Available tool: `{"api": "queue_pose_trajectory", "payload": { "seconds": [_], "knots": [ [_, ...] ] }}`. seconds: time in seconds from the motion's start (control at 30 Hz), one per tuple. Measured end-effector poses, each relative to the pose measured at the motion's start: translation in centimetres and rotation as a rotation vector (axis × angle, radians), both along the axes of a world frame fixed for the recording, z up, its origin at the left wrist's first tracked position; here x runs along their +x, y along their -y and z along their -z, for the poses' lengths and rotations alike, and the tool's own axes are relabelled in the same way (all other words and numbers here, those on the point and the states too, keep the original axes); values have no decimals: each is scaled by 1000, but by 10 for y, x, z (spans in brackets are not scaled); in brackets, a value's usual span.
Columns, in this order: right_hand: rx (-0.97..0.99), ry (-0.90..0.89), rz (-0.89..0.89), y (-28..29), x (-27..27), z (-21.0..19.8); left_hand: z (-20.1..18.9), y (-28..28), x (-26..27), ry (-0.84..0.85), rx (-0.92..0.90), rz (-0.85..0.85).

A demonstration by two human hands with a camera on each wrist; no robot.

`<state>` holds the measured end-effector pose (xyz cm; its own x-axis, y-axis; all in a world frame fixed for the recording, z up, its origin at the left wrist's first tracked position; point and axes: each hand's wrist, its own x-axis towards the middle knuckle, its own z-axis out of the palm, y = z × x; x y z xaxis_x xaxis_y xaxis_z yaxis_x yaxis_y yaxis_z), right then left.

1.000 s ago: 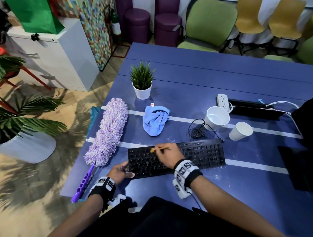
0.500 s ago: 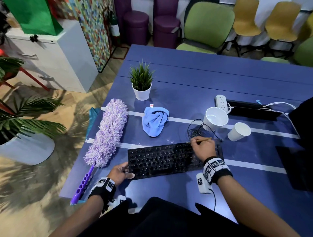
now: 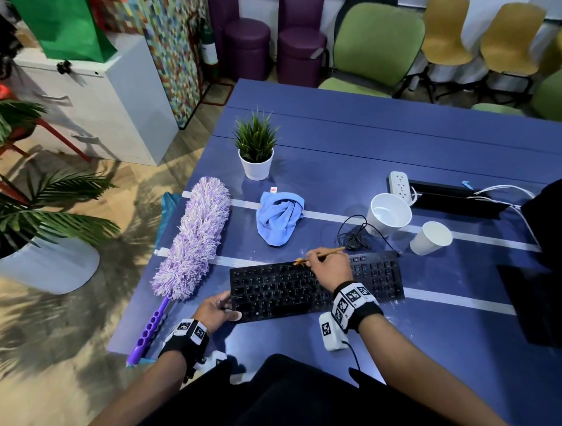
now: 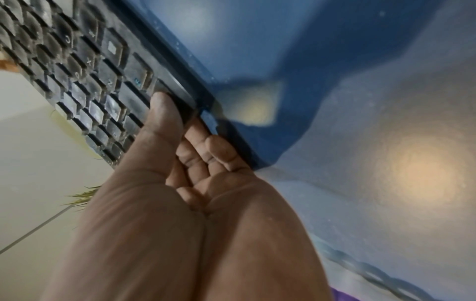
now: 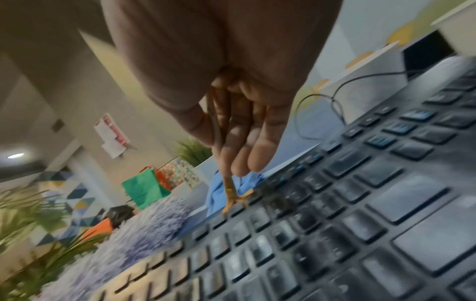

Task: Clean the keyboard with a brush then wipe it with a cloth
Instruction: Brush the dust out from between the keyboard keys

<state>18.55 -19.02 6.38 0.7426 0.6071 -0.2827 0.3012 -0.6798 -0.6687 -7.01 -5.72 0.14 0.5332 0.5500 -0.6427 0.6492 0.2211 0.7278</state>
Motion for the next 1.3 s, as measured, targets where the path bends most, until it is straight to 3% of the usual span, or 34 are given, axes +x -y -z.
{"api": "queue_pose_trajectory", "payload": {
  "seconds": [0.07,0.27,0.47,0.53,0.63,0.87,0.97,1.13,1.3],
  "knots": [
    [-8,1,-40,-4,-6,2,1,0,1,16,-13,10],
    [-19,30,121,-2,12,0,-1,1,1,40,-52,-8],
    [-119,-26,-281,-33,-48,-12,-4,0,0,37,-44,4],
    [-103,-51,-342,-46,-64,-17,-3,0,0,37,-40,31],
    [-42,-74,-339,-63,-75,-21,-2,-1,1,52,-45,44],
    [-31,-16,-111,-56,-47,-22,-3,1,0,52,-23,15],
    [-1,-93,-199,-66,-62,-21,-2,1,0,71,-20,26],
    [16,-73,-443,-86,-103,-26,5,-2,1,90,14,73],
    [-34,-18,-440,-74,-93,-15,7,-5,-1,99,-5,100]
  ]
}}
